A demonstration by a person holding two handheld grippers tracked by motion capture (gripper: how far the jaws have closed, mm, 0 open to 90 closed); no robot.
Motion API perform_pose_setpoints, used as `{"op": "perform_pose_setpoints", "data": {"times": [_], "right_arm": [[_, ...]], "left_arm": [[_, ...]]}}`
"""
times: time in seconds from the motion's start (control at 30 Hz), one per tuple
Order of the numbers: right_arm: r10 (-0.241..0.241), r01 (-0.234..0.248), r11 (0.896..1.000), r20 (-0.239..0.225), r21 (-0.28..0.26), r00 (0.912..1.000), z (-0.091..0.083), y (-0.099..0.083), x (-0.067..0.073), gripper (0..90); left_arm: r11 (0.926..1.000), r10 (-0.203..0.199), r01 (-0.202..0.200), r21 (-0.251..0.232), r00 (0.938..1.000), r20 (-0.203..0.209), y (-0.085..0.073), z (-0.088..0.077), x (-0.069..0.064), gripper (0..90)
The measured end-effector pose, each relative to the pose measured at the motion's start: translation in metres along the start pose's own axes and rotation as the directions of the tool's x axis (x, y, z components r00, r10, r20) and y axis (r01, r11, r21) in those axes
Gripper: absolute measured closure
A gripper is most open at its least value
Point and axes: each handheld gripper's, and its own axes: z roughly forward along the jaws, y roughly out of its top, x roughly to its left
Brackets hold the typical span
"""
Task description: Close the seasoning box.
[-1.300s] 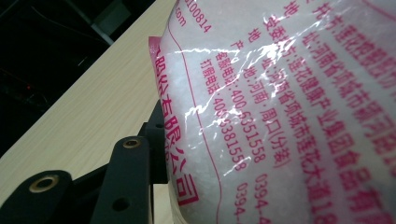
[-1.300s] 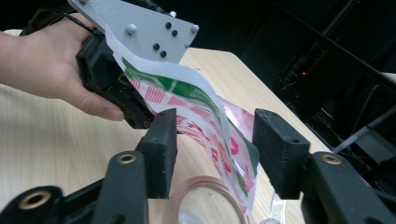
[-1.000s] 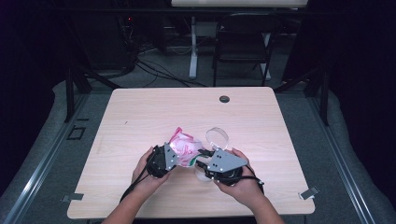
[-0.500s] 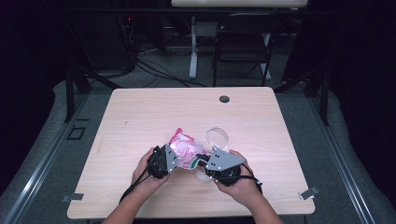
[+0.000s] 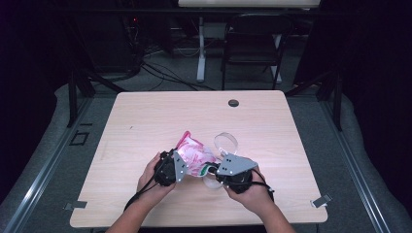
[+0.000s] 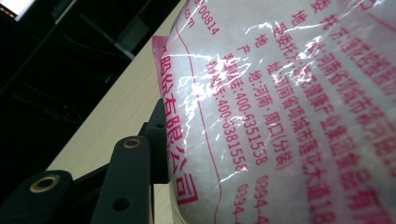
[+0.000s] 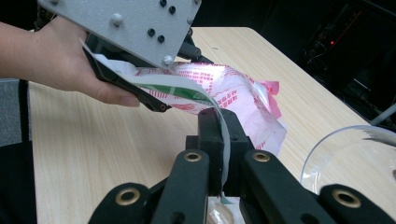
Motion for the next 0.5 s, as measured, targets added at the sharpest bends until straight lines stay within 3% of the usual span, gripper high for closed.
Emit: {"op": "perform_pose_setpoints", "data": {"times": [0.23, 0.5], "right_arm": [[0.007, -0.007, 1.000, 0.002, 0.004, 1.0000, -0.0006, -0.0010, -0.0014, 90.0], [0.012, -0.012, 1.000, 0.010, 0.008, 0.9999, -0.0016, -0.0031, -0.0037, 90.0]], "left_arm": [[0.9989, 0.042, -0.043, -0.018, 0.9981, -0.045, 0.0020, 0.0004, -0.0004, 56.9], [0.9950, 0.092, -0.096, -0.027, 0.9895, -0.112, 0.0053, -0.0001, -0.0024, 57.0]]}}
